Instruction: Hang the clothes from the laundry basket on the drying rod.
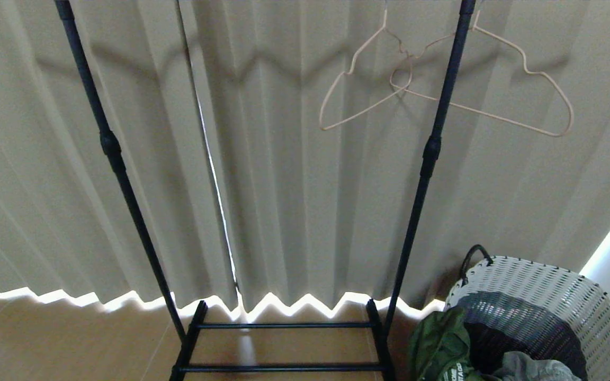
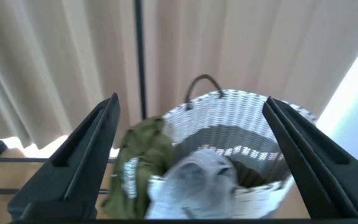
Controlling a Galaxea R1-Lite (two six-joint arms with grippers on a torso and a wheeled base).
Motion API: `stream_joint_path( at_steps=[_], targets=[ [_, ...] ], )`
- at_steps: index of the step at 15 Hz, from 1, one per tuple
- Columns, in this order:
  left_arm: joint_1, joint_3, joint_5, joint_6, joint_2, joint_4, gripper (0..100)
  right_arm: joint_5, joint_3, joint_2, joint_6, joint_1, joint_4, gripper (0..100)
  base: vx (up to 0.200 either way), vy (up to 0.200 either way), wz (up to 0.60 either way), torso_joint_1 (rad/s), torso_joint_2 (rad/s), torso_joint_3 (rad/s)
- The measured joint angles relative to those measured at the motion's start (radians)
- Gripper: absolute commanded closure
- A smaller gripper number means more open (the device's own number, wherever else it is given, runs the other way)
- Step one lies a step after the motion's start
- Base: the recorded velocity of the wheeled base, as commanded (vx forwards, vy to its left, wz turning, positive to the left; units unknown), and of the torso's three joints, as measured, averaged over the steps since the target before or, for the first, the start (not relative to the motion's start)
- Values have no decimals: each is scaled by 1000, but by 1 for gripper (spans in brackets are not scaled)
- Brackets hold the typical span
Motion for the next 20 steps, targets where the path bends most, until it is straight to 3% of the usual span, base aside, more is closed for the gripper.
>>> stream_joint_path(
  at_steps=[9,13,16,20],
  targets=[
    [0,1,1,0,0,-1,0,10,0,0,-16,0,4,0,0,0,0,0,0,0],
    [0,2,1,0,0,-1,0,50,-5,19,-130,1,40,0,0,0,0,0,0,0],
    [0,1,0,0,0,-1,0,50,-50,163,-220,8,80,0,-67,0,0,-1,-1,-1],
    [0,1,1,0,0,-1,0,46,-105,491,-313,15,90,0,-100,0,0,2,2,4]
  ],
)
